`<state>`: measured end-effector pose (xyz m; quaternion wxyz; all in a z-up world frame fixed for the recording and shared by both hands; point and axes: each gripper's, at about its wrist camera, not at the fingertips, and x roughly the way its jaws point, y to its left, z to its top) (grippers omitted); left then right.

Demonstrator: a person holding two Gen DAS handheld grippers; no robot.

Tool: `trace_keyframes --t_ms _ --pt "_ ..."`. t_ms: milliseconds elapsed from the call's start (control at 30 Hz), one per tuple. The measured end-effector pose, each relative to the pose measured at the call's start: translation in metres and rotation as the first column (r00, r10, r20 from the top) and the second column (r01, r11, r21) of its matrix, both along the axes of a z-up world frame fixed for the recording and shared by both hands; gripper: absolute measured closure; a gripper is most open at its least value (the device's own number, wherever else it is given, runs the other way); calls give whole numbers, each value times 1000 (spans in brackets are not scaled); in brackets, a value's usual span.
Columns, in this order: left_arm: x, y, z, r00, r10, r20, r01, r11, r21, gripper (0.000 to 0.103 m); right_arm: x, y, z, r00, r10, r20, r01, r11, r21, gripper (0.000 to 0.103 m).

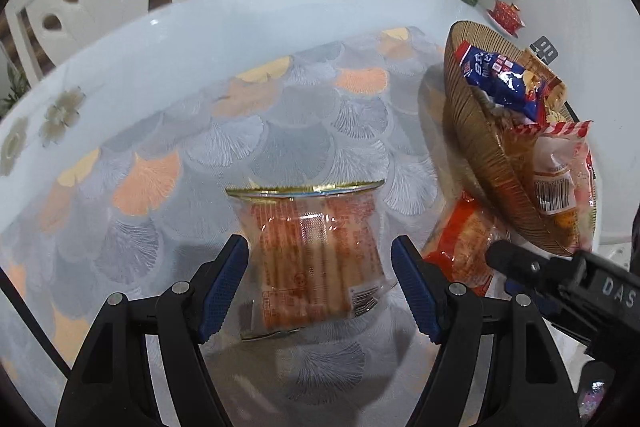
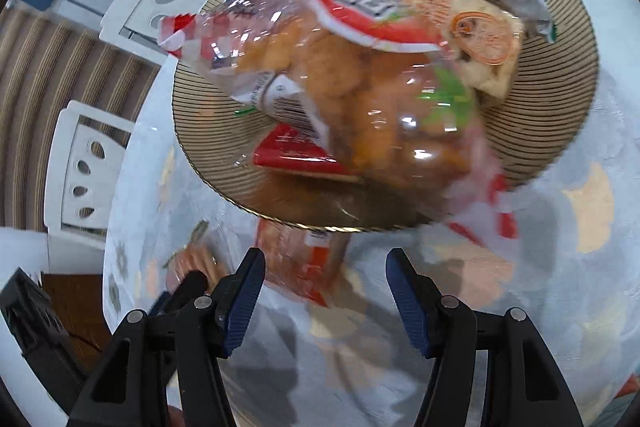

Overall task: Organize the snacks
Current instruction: 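Grasp the sausage pack with the left tool while the right grasps the orange bread bag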

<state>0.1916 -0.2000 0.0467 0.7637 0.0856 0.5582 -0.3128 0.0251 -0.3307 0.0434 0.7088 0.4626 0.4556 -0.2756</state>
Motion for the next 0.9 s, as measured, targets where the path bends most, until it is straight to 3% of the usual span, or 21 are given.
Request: trace_keyframes --t_ms 233,367,533,733,900 --pt "7 12 -10 997 -11 -76 6 998 -67 31 25 10 -15 997 -63 -37 62 998 -11 42" --pt "8 12 -14 997 -25 -77 18 996 -82 31 36 15 -17 996 -60 -68 53 993 -101 42" --pt "6 10 -16 998 -24 -57 19 997 -76 31 41 20 -16 994 18 -111 -37 983 -178 51" --pt "-3 1 -16 998 -48 -29 47 998 -40 31 29 15 -15 992 99 -80 -111 980 -167 56" --pt "-5 -1 -17 1000 -15 -13 15 1000 -20 30 10 20 -15 976 206 -77 -217 956 -198 56"
